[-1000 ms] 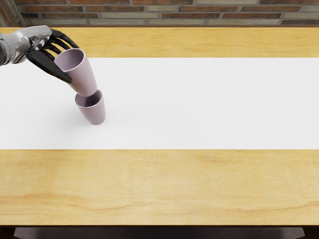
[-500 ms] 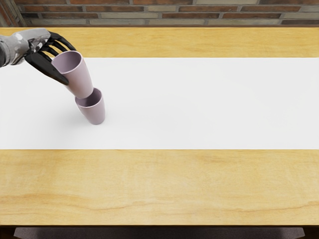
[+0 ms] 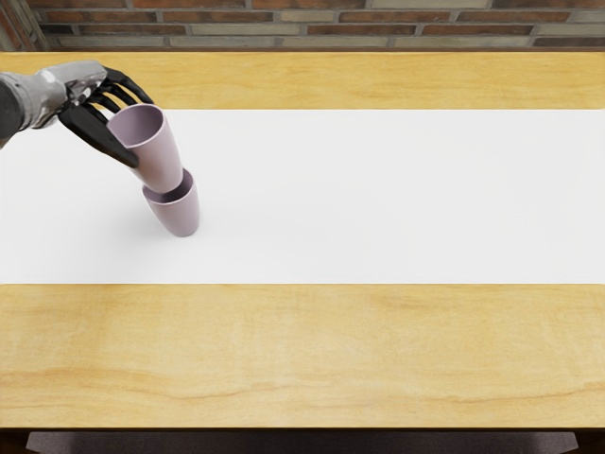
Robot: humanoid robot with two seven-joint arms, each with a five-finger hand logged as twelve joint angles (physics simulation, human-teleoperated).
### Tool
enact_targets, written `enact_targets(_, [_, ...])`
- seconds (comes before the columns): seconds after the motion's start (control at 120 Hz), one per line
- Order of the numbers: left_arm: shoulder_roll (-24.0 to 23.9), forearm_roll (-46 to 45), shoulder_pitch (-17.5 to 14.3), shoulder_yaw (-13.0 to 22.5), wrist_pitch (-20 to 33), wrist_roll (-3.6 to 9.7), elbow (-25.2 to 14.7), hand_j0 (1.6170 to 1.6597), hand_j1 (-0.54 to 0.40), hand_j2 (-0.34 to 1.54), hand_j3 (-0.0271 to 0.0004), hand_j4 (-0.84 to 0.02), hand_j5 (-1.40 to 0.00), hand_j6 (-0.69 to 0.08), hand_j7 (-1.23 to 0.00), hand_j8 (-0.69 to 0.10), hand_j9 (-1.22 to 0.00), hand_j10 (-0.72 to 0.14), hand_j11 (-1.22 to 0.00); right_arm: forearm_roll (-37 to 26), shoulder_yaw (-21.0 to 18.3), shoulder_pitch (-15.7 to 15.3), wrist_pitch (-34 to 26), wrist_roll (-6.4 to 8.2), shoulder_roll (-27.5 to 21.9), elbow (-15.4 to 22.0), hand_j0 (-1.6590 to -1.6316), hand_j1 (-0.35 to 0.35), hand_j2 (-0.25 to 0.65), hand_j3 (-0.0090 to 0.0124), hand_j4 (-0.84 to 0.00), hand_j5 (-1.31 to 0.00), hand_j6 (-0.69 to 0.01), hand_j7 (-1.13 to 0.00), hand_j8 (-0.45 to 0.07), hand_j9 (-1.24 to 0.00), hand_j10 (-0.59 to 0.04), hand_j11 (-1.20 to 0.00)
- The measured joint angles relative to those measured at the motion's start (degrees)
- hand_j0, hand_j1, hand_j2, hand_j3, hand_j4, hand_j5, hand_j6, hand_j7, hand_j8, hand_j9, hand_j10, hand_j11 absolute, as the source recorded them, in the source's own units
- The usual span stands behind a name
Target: Pick up cup and place in cup with left hand
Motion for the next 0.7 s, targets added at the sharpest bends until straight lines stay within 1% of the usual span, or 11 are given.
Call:
enact_targets(0.05, [0.0, 0.0, 0.1, 0.0, 0.0, -0.01, 0.0, 1.6541, -0.068, 0.09, 0.0000, -0.408, -0.71, -0.337, -0.72, -0.398, -0.72, -0.534, -0.72, 0.0, 0.0, 0.0, 0.0, 0.00, 0.0, 0.0, -1.6581, -0.331, -0.003, 0.0000, -0.015, -0.02, -0.015, -0.02, -0.015, -0.02, -0.015, -0.02])
enact_targets(0.1, [0.0, 0.1, 0.3, 0.0, 0.1, -0.04, 0.0, 1.6539, -0.054, 0.05, 0.0000, -0.411, -0.70, -0.342, -0.71, -0.402, -0.71, -0.526, -0.71, 0.0, 0.0, 0.0, 0.0, 0.00, 0.0, 0.0, -1.6581, -0.331, -0.003, 0.0000, -0.015, -0.02, -0.015, -0.02, -0.015, -0.02, -0.015, -0.02])
enact_targets(0.142, [0.1, 0.1, 0.4, 0.0, 0.2, -0.11, 0.0, 1.6547, -0.071, 0.11, 0.0000, -0.420, -0.68, -0.350, -0.69, -0.413, -0.69, -0.513, -0.69, 0.0, 0.0, 0.0, 0.0, 0.00, 0.0, 0.0, -1.6581, -0.331, -0.003, 0.0000, -0.015, -0.02, -0.015, -0.02, -0.015, -0.02, -0.015, -0.02])
enact_targets(0.192, [0.1, 0.1, 0.4, -0.1, 0.4, -0.19, 0.0, 1.6554, -0.078, 0.11, 0.0000, -0.412, -0.65, -0.356, -0.65, -0.420, -0.65, -0.486, -0.65, 0.0, 0.0, 0.0, 0.0, 0.00, 0.0, 0.0, -1.6581, -0.331, -0.003, 0.0000, -0.015, -0.02, -0.015, -0.02, -0.015, -0.02, -0.015, -0.02])
enact_targets(0.308, [0.0, 0.2, 0.4, -0.3, 0.5, -0.42, 0.1, 1.6566, -0.053, 0.09, 0.0000, -0.368, -0.54, -0.336, -0.54, -0.373, -0.54, -0.410, -0.54, 0.0, 0.0, 0.0, 0.0, 0.00, 0.0, 0.0, -1.6581, -0.331, -0.003, 0.0000, -0.015, -0.02, -0.015, -0.02, -0.015, -0.02, -0.015, -0.02])
enact_targets(0.4, [-0.1, 0.2, 0.4, -0.4, 0.6, -0.53, 0.1, 1.6571, -0.032, 0.08, 0.0000, -0.340, -0.48, -0.320, -0.48, -0.343, -0.48, -0.366, -0.48, 0.0, 0.0, 0.0, 0.0, 0.00, 0.0, 0.0, -1.6581, -0.331, -0.003, 0.0000, -0.015, -0.02, -0.015, -0.02, -0.015, -0.02, -0.015, -0.02])
enact_targets(0.7, [-0.5, 0.2, 0.6, -0.5, 0.6, -0.64, 0.1, 1.6578, 0.010, 0.06, 0.0000, -0.290, -0.38, -0.286, -0.38, -0.291, -0.38, -0.296, -0.38, 0.0, 0.0, 0.0, 0.0, 0.00, 0.0, 0.0, -1.6581, -0.331, -0.003, 0.0000, -0.015, -0.02, -0.015, -0.02, -0.015, -0.02, -0.015, -0.02])
